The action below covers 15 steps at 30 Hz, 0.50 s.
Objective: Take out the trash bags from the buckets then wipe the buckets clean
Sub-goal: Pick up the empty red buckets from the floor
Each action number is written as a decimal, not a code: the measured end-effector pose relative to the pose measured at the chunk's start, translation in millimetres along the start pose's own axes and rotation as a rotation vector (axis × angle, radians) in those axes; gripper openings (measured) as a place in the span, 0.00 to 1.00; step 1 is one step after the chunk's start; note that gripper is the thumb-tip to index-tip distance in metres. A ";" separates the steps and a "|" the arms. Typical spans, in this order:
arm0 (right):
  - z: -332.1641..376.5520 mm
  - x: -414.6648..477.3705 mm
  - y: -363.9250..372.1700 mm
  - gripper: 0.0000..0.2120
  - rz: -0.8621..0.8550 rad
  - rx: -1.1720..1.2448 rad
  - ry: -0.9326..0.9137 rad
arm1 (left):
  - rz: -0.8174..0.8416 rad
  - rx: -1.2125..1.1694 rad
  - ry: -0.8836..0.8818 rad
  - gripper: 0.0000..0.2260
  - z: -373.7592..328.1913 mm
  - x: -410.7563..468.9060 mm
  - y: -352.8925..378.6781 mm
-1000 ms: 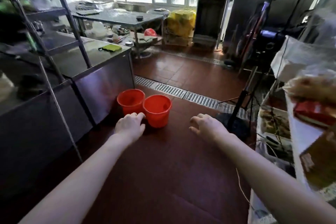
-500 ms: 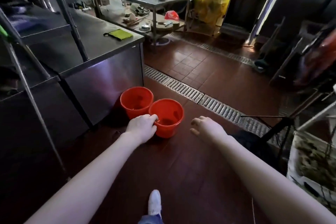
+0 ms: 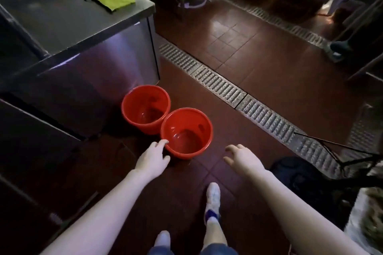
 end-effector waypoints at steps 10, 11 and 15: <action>-48.1 248.2 88.6 0.24 0.217 0.023 0.038 | 0.060 -0.205 -0.370 0.22 66.3 169.2 140.0; -51.8 269.3 101.2 0.24 0.241 0.022 0.055 | 0.072 -0.218 -0.400 0.22 77.0 183.9 154.7; -57.9 346.9 148.9 0.25 0.295 0.054 0.129 | 0.085 -0.244 -0.503 0.22 125.0 239.7 203.5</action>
Point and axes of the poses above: each hand's wrist, its own x-axis towards the middle knuckle, its own y-axis out of the palm, z = x × y, the point moved 3 cm from there along x, towards the middle knuckle, and after that the axes turned 7 degrees about y, right-handed, at the moved point
